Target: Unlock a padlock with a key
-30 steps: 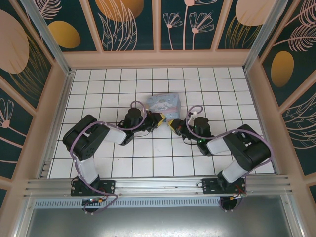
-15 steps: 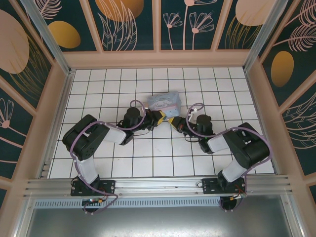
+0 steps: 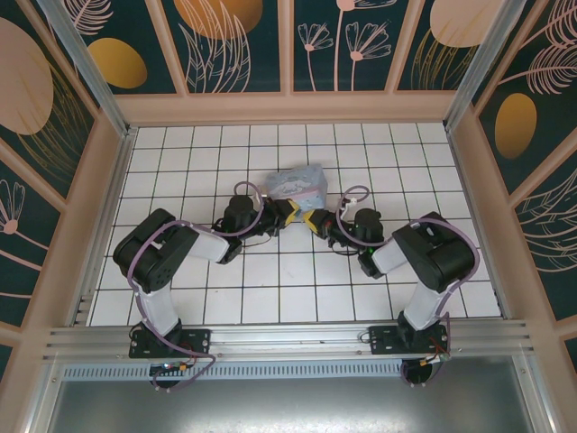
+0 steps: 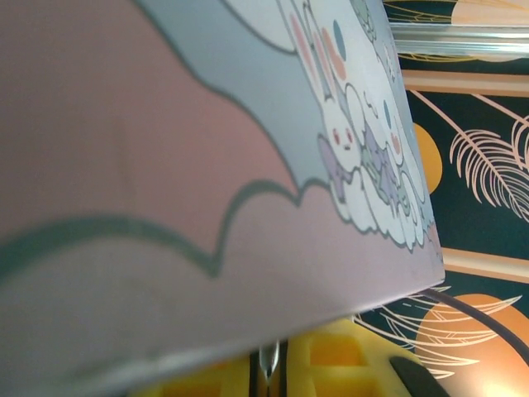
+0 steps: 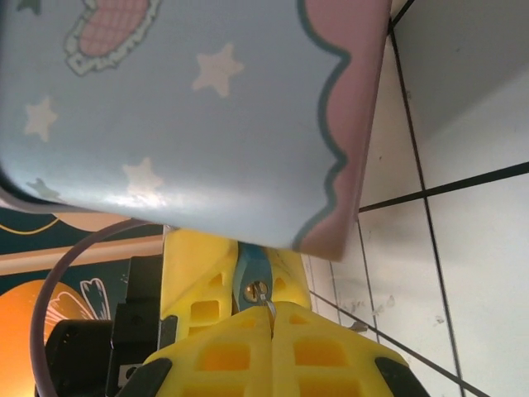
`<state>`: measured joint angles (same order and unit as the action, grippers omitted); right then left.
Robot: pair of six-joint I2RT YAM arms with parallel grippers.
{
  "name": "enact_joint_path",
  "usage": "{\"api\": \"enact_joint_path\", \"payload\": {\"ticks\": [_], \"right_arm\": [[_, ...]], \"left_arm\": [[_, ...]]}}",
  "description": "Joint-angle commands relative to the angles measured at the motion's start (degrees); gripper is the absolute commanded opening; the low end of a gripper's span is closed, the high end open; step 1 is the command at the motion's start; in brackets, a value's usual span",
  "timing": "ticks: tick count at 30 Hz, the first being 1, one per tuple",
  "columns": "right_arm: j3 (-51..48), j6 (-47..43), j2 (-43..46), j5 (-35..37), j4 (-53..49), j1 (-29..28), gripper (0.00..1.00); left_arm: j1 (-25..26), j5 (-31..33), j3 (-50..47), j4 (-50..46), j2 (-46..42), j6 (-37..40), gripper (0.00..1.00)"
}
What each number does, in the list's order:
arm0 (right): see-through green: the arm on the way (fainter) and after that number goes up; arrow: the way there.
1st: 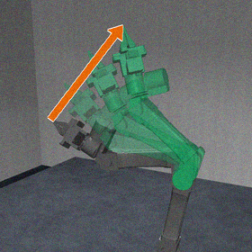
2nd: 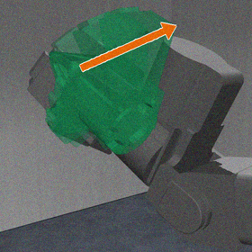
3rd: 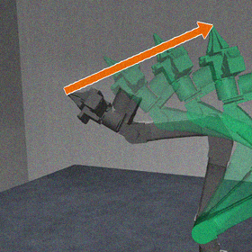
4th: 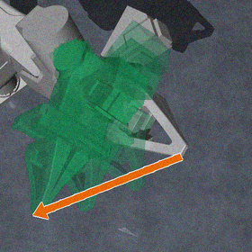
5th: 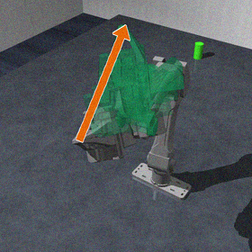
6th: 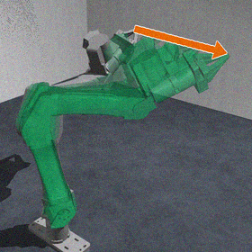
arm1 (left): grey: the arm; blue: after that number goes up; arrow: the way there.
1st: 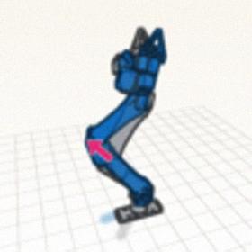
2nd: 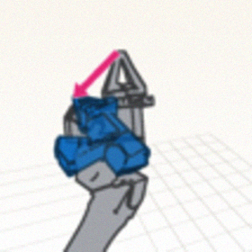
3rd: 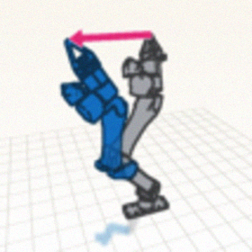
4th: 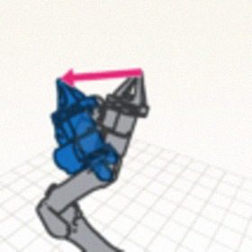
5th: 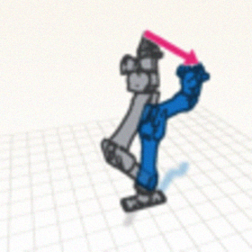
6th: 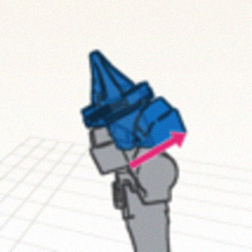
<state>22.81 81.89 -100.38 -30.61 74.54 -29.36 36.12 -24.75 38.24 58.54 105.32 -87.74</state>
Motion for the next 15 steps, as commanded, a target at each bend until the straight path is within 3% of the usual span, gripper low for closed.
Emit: {"api": "enact_joint_path", "payload": {"ticks": [1, 8, 15], "right_arm": [[4.37, 1.22, -0.87, -2.99, 8.75, -0.74, 0.0], [10.14, -14.37, 4.17, -2.8, -15.75, -0.25, 0.0], [11.85, -8.73, 0.54, -6.13, -8.48, -0.08, 0.0]], "left_arm": [[2.27, -5.97, 0.83, 0.29, -0.36, 1.34, 0.0], [2.23, -5.9, 1.33, -2.66, -0.56, 3.19, 0.0], [2.28, -5.79, 1.66, -3.26, 0.23, 3.89, 0.0]]}}
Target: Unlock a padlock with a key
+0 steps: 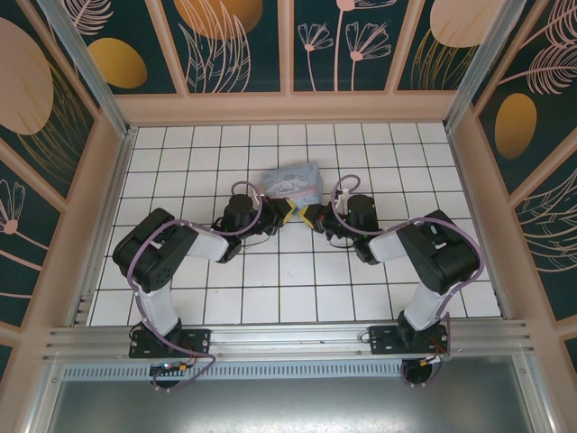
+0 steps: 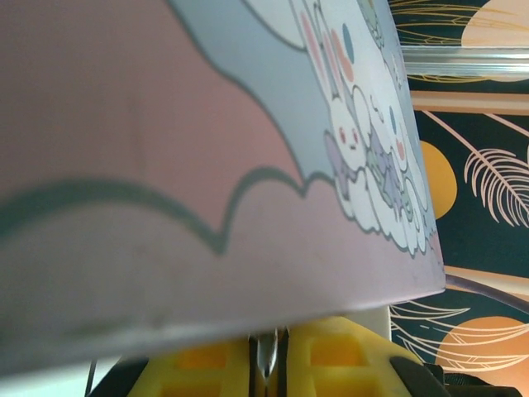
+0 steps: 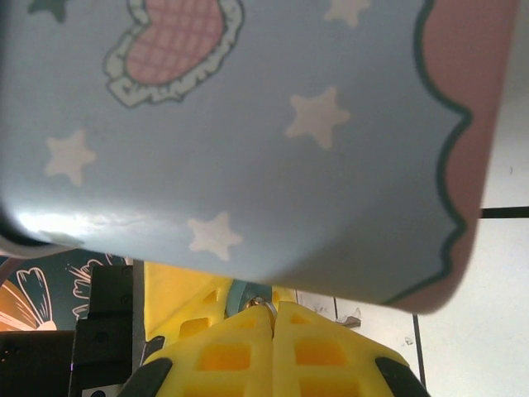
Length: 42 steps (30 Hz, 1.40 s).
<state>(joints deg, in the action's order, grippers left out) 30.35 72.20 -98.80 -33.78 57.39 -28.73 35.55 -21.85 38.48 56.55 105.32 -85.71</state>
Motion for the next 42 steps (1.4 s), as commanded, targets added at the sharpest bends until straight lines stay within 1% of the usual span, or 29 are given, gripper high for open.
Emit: {"api": "enact_joint_path", "payload": {"ticks": [1, 4, 8, 9, 11, 17, 23, 25, 27, 30, 33, 36, 39, 41, 42], "right_arm": [[4.36, 2.2, -1.73, -3.41, 10.38, -0.76, 0.0], [4.7, 4.56, -3.15, -3.86, 12.97, -0.71, 0.0], [4.91, 3.54, -3.19, -3.28, 10.53, -0.63, 0.0], [4.73, 3.19, -2.98, -3.15, 10.09, -0.56, 0.02], [4.04, 2.65, -2.47, -2.73, 9.48, -0.37, 0.1], [1.05, 1.37, -0.49, -1.94, 8.55, 0.38, 0.31], [-2.96, -1.25, 3.07, -1.55, 5.1, 0.85, 0.63], [-4.63, -3.12, 4.99, -1.33, 1.93, 1.0, 0.7], [-6.22, -5.32, 7.1, -1.29, -1.53, 1.12, 0.72], [-8.33, -8.48, 10.98, -1.31, -7.32, 1.53, 0.73], [-8.56, -13.9, 16.46, 0.19, -16.86, 1.47, 0.73], [-6.83, -21.32, 21.32, 3.6, -27.74, 1.28, 0.73], [-3.28, -30.92, 24.13, 10.82, -38.83, -0.26, 0.72], [-0.69, -37.66, 24.71, 18.03, -44.48, -2.26, 0.71], [0.29, -40.18, 24.52, 21.4, -46.01, -4.17, 0.71]], "left_arm": [[2.79, -8.64, 1.43, -1.35, 0.27, 2.2, 0.0], [2.86, -7.95, 1.42, -2.66, 0.53, 3.48, 0.0], [2.81, -5.92, 1.51, -5.36, 0.69, 5.18, 0.0], [2.78, -5.08, 1.66, -6.7, 0.68, 5.98, 0.0], [2.8, -3.18, 1.95, -9.24, 0.67, 7.12, 0.0], [2.81, -0.19, 2.22, -11.14, 1.19, 7.93, 0.0], [2.86, 1.95, 3.08, -13.22, 1.65, 8.92, 0.0], [2.85, 2.24, 3.57, -14.21, 1.69, 9.5, 0.0], [2.79, 2.44, 3.97, -14.78, 1.65, 9.93, 0.0], [2.8, 2.42, 4.84, -15.97, 1.81, 10.72, 0.0], [2.85, 2.33, 5.72, -17.31, 1.88, 11.37, 0.0], [2.83, 2.09, 6.59, -18.94, 1.86, 12.22, 0.0], [2.78, 1.9, 7.2, -20.37, 1.78, 12.99, 0.0], [2.85, 1.84, 7.58, -21.28, 1.66, 13.23, 0.0], [2.79, 1.79, 7.7, -21.6, 1.66, 13.31, 0.0]]}}
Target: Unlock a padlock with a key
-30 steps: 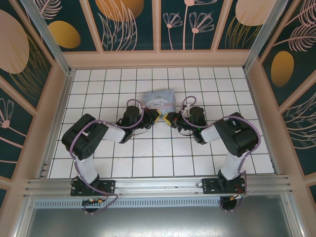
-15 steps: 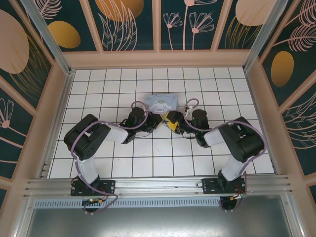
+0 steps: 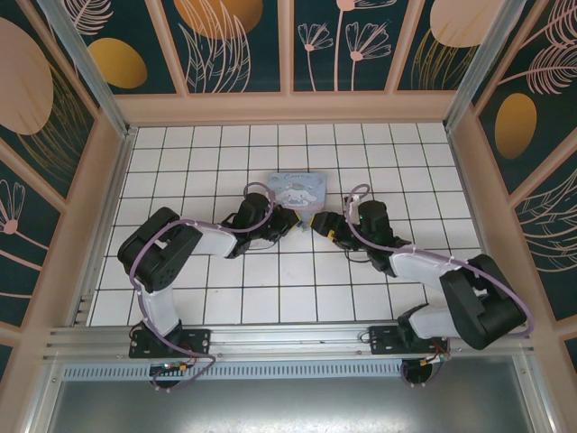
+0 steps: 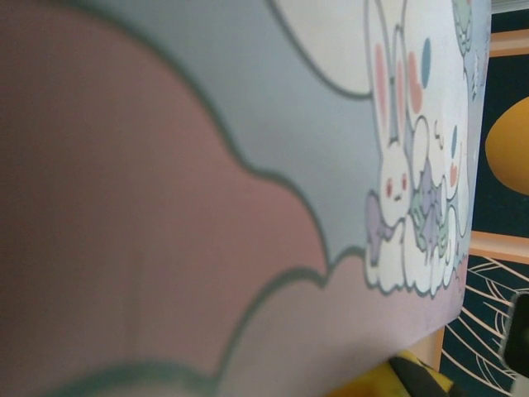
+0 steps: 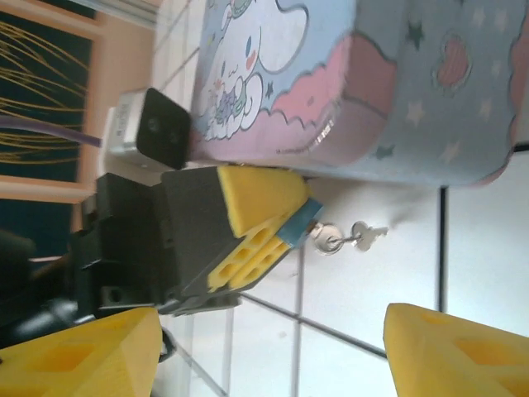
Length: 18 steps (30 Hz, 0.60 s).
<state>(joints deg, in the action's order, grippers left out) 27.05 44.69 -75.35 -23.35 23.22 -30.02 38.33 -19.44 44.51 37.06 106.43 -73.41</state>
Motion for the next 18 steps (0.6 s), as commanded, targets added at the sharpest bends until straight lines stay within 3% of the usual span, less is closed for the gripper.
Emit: {"api": "enact_joint_path", "payload": {"ticks": [1, 7, 12, 18], "right_arm": [[4.58, -15.15, 0.65, 14.65, -13.16, -4.45, 0.7], [7.32, -23.6, -3.75, 30.62, -13.07, -12.02, 0.65], [5.76, -29.48, -5.67, 34.42, -8.16, -14.89, 0.57], [5.38, -34.08, -7.34, 37.37, -5.88, -17.03, 0.54]], "left_arm": [[0.0, -0.7, 1.8, -2.52, 0.52, 1.16, 0.0], [0.01, -1.37, 3.36, -5.72, 0.76, 2.12, 0.0], [0.02, -1.73, 4.86, -8.93, 0.53, 3.59, 0.0], [0.0, -2.26, 5.93, -10.75, 0.55, 4.28, 0.0]]}}
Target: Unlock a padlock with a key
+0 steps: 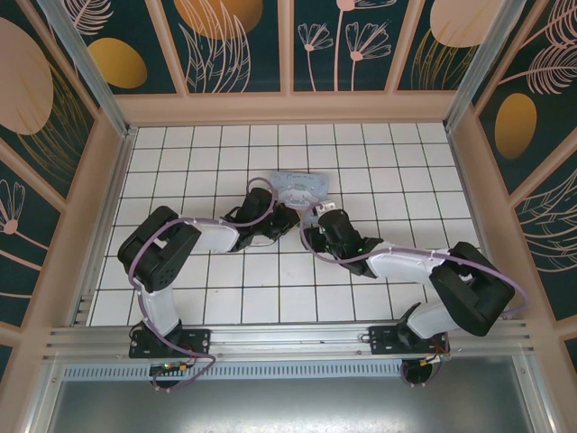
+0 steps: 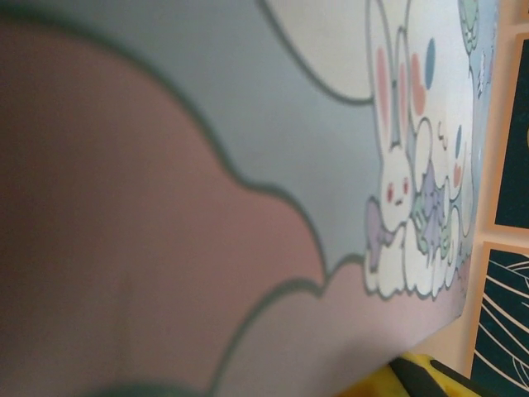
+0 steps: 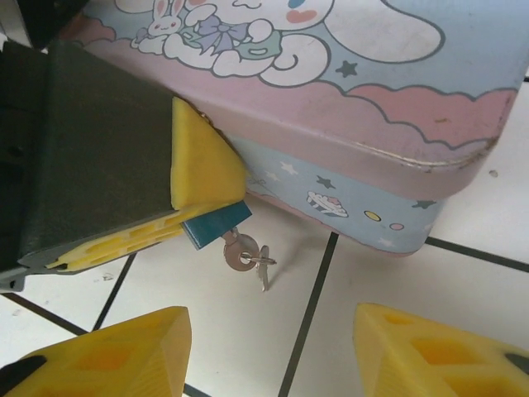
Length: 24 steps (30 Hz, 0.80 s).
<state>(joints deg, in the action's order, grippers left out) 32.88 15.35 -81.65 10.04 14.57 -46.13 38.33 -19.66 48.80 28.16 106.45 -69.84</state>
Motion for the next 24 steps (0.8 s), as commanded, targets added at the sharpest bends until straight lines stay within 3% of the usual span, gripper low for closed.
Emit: {"api": "enact_joint_path", "payload": {"ticks": [1, 13, 24], "right_arm": [[-0.3, -5.23, -1.56, 4.41, 2.92, -1.23, 0.54], [4.09, -6.91, -11.09, 13.19, 2.56, -4.32, 0.47], [6.37, -6.74, -13.66, 18.34, 4.42, -4.41, 0.42]], "left_arm": [[0.06, -2.1, 1.89, -2.01, 0.55, 0.76, 0.0], [0.05, -2.39, 3.06, -3.72, 0.34, 1.28, 0.0], [0.04, -2.57, 2.63, -3.64, 0.27, 1.33, 0.0]]}}
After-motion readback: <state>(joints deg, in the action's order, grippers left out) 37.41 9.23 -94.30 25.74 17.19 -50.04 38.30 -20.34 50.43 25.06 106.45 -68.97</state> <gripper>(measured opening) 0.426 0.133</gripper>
